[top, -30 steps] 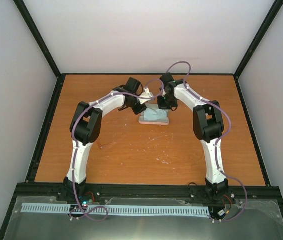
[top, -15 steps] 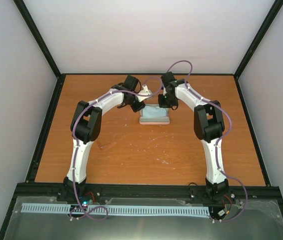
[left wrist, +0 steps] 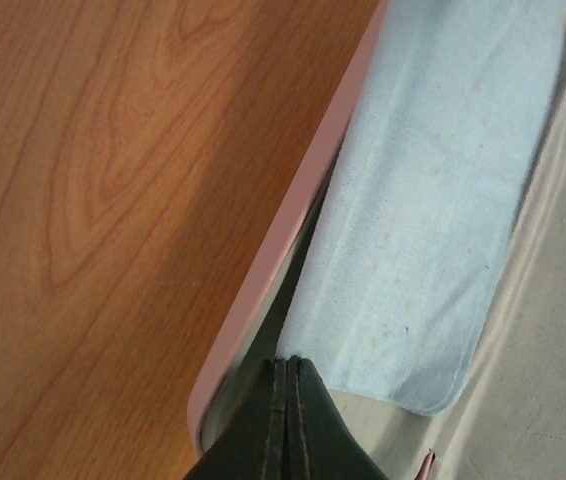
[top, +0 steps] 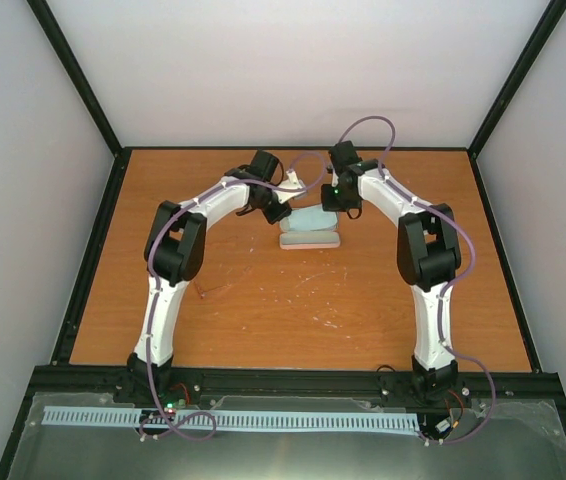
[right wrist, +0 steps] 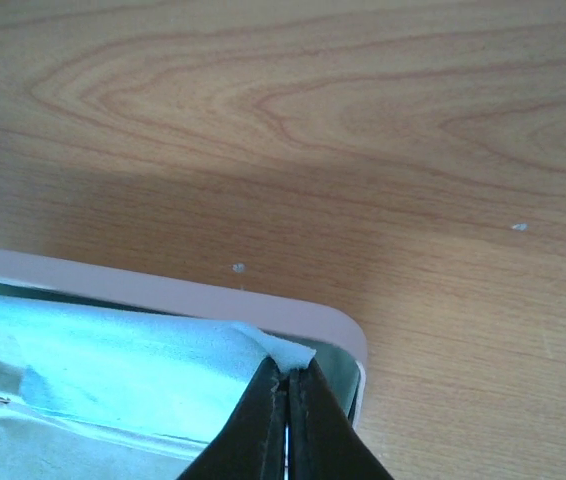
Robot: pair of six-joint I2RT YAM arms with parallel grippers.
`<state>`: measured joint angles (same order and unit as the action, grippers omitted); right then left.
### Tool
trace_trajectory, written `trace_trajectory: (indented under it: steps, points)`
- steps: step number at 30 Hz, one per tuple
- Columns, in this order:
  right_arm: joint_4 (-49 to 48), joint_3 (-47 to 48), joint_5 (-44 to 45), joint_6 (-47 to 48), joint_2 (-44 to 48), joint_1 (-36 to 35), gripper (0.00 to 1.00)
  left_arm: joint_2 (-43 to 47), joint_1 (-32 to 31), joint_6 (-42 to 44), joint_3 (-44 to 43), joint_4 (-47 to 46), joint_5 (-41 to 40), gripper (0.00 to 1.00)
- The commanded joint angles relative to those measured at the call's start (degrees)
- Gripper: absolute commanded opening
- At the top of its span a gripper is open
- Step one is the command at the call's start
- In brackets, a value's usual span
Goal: Organize the sunglasses
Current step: Place the glasses cleaning cloth in the sunglasses case.
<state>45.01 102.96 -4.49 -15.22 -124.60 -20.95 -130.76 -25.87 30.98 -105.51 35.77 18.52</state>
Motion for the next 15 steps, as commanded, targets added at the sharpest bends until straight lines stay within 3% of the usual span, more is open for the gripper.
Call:
trace_trajectory:
  steps: [1,15]
  points:
    - [-2.56,-0.84,0.44,0.11,2.17,0.56,0.03,-0.94,0.69,1.16,-2.59,1.34,0.9,0.0]
    - [1.34,2.53,-2.26,0.91,-3.09,0.56,0.03,-0.81,0.67,1.04,-2.66,1.72,0.11,0.01]
